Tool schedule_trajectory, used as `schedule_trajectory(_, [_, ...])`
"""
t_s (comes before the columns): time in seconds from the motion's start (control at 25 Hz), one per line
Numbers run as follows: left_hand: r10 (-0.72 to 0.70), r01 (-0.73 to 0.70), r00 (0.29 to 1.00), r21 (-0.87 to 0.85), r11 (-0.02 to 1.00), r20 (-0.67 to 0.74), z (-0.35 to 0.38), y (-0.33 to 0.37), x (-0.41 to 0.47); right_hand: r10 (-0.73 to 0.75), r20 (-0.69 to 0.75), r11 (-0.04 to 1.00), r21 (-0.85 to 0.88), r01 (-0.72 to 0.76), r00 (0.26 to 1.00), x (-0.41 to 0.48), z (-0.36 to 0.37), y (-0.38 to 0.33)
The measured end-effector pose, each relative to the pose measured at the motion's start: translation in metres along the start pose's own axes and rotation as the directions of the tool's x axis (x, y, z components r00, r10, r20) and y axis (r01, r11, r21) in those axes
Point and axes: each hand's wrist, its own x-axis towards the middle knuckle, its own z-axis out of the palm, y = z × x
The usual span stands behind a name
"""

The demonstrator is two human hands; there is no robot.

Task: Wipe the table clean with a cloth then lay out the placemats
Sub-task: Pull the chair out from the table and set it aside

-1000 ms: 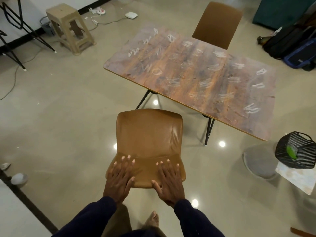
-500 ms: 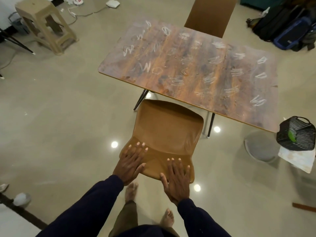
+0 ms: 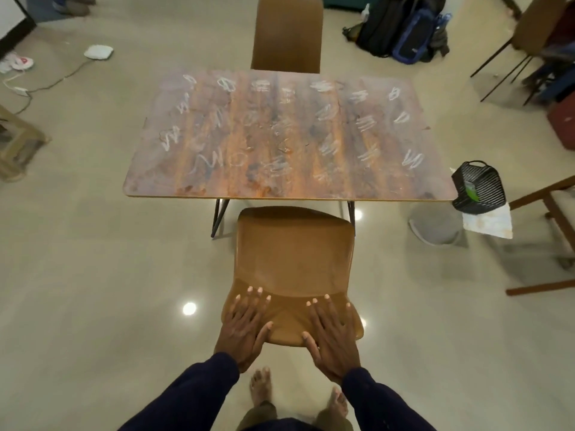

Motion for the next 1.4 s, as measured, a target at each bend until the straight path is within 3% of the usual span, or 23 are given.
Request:
schedule_trajectory(0.32, [0.139, -0.141, 0.990, 0.078, 0.987, 0.028, -0.016, -0.021, 0.008, 0.153, -0.025, 0.983, 0.103, -0.150, 0.988, -0.020, 0.015, -0.033])
schedule_trajectory(0.48, [0.081, -0.087, 0.994, 0.074, 0.993, 0.075, -0.019, -0.002, 0.012, 0.127, -0.033, 0.988, 0.098, -0.123, 0.991, -0.018, 0.010, -0.015])
schedule_trajectory(0.84, [-0.138, 0.137, 0.990, 0.033, 0.990, 0.035, -0.003, 0.051, -0.010, -0.020, -0.004, 0.998, 0.067, 0.020, 1.000, -0.031, 0.006, 0.029])
schedule_trajectory(1.08, [-0.184, 0.184, 0.982, 0.008, 0.983, 0.042, 0.009, 0.091, -0.009, -0.072, 0.082, 0.997, -0.028, 0.074, 0.994, -0.033, -0.011, 0.068])
schedule_trajectory(1.4, [-0.181, 0.181, 0.982, 0.005, 0.983, 0.057, 0.026, 0.109, -0.065, -0.058, 0.168, 0.997, 0.052, 0.049, 0.984, -0.082, 0.006, 0.059])
